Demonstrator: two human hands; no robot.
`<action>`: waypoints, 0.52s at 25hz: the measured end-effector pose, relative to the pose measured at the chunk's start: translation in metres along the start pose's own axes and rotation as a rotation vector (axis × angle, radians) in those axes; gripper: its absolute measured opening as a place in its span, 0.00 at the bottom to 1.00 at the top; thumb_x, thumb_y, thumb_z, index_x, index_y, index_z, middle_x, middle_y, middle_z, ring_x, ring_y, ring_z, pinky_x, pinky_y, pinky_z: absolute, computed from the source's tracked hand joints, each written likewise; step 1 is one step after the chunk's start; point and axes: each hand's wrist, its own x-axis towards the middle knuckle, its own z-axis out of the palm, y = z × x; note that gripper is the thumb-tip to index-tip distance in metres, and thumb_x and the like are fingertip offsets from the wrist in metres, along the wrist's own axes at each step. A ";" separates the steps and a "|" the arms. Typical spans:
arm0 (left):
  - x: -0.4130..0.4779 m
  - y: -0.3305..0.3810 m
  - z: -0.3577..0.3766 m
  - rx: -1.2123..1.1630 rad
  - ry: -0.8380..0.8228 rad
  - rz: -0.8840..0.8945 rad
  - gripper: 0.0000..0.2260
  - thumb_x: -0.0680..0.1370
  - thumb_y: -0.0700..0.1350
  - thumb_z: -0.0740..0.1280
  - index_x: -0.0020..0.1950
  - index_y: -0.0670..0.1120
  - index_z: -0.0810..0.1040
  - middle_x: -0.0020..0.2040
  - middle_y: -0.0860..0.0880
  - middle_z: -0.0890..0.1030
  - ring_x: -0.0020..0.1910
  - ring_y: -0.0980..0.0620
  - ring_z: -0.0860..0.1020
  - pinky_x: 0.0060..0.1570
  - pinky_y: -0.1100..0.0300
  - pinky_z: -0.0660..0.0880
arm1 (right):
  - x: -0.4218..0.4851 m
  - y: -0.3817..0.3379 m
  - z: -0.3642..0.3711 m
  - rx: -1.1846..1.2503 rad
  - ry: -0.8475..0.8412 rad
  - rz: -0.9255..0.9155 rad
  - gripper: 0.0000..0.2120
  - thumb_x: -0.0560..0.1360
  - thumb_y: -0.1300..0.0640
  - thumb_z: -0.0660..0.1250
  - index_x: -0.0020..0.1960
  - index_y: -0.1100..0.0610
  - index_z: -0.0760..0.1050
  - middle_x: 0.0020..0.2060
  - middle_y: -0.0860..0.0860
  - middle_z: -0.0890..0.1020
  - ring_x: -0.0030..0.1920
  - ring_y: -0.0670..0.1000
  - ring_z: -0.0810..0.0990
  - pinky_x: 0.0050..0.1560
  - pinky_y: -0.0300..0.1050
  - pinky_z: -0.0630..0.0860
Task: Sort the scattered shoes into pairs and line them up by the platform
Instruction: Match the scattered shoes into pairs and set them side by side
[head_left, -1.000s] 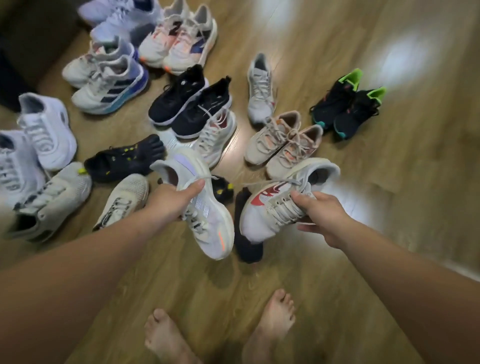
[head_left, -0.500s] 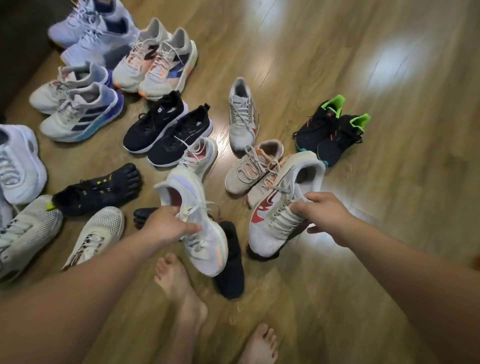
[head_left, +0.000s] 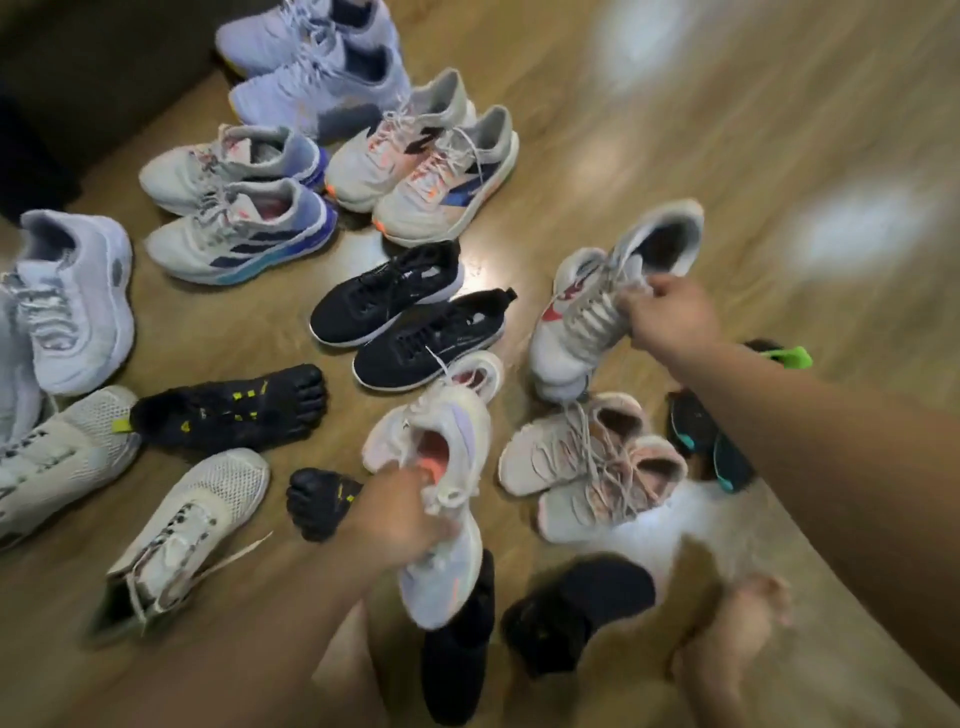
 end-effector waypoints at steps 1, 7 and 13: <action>0.001 0.001 0.009 -0.039 0.006 -0.012 0.10 0.69 0.53 0.72 0.40 0.48 0.76 0.41 0.51 0.80 0.45 0.51 0.79 0.41 0.60 0.73 | 0.027 -0.015 0.005 -0.041 0.045 -0.064 0.13 0.73 0.50 0.64 0.45 0.61 0.78 0.42 0.63 0.81 0.45 0.65 0.81 0.50 0.61 0.78; 0.020 0.009 0.091 -0.059 0.199 -0.004 0.14 0.73 0.59 0.64 0.49 0.51 0.78 0.50 0.53 0.75 0.50 0.54 0.75 0.47 0.58 0.75 | 0.155 -0.049 0.062 -0.146 -0.238 -0.110 0.19 0.74 0.44 0.63 0.59 0.53 0.70 0.51 0.59 0.78 0.39 0.60 0.83 0.31 0.54 0.82; 0.022 0.030 0.132 0.080 0.097 -0.226 0.17 0.73 0.61 0.64 0.54 0.51 0.74 0.56 0.48 0.75 0.56 0.47 0.73 0.52 0.55 0.74 | 0.140 0.054 0.065 -0.351 -0.214 -0.302 0.24 0.73 0.49 0.64 0.68 0.53 0.67 0.54 0.58 0.80 0.49 0.60 0.80 0.44 0.48 0.74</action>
